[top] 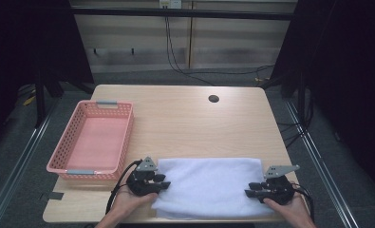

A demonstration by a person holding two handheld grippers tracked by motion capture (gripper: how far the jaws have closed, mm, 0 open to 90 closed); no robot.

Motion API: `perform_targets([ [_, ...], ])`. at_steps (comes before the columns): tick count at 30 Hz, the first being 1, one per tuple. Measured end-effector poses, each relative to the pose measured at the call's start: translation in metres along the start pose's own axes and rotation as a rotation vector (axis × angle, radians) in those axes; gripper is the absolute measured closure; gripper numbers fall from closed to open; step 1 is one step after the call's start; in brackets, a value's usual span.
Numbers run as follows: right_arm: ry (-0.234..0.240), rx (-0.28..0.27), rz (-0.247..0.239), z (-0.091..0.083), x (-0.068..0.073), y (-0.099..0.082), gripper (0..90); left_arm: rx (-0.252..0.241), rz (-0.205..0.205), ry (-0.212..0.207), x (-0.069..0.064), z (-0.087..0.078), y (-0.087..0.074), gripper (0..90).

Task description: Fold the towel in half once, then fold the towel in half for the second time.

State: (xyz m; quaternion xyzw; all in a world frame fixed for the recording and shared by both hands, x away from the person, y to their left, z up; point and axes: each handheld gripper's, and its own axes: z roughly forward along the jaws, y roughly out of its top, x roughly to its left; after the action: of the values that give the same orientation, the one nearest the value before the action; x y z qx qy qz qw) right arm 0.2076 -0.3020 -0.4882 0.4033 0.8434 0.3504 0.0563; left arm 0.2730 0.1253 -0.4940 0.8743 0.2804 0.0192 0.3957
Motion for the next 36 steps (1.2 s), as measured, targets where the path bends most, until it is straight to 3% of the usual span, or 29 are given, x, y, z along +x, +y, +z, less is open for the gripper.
perform_targets([
  [4,-0.033,-0.015,0.016,0.002,-0.013,0.005,63.6,-0.016,-0.005,0.006,0.004,0.008,0.006,63.4],
  [5,-0.041,-0.028,0.037,0.004,-0.025,0.008,63.7,-0.023,-0.022,0.011,0.007,0.013,0.011,63.4],
  [13,-0.073,-0.068,0.09,0.013,-0.057,0.022,59.8,-0.033,-0.054,0.033,0.022,0.03,0.029,64.1],
  [17,-0.028,-0.065,0.113,0.013,-0.059,0.024,48.2,-0.031,-0.035,0.041,0.023,0.032,0.034,61.9],
  [19,-0.031,-0.075,0.106,0.01,-0.057,0.024,45.8,-0.038,-0.047,0.033,0.024,0.03,0.035,56.7],
  [21,-0.017,-0.121,0.081,0.003,-0.045,0.028,44.7,-0.054,-0.066,0.041,0.028,0.023,0.041,55.8],
  [22,-0.017,-0.121,0.081,0.003,-0.045,0.028,44.7,-0.054,-0.066,0.041,0.028,0.023,0.041,55.3],
  [23,0.015,-0.131,0.053,0.003,-0.032,0.033,44.4,-0.073,-0.071,0.042,0.033,0.02,0.047,54.8],
  [25,0.021,-0.131,0.022,0.006,-0.018,0.037,44.0,-0.072,-0.086,0.049,0.039,0.019,0.05,54.5],
  [27,0.046,-0.137,0.007,0.009,-0.011,0.041,44.3,-0.075,-0.088,0.053,0.043,0.019,0.052,54.5],
  [28,0.073,-0.138,-0.027,0.014,0.006,0.048,44.4,-0.08,-0.086,0.055,0.045,0.019,0.052,62.4],
  [30,0.09,-0.139,-0.035,0.017,0.01,0.051,44.2,-0.067,-0.073,0.04,0.045,0.021,0.052,62.9],
  [31,0.121,-0.134,-0.062,0.026,0.024,0.057,44.2,-0.032,-0.069,0.049,0.045,0.027,0.05,61.7],
  [36,0.174,-0.086,-0.16,0.048,0.059,0.067,44.0,0.002,-0.04,0.086,0.047,0.037,0.048,67.6],
])
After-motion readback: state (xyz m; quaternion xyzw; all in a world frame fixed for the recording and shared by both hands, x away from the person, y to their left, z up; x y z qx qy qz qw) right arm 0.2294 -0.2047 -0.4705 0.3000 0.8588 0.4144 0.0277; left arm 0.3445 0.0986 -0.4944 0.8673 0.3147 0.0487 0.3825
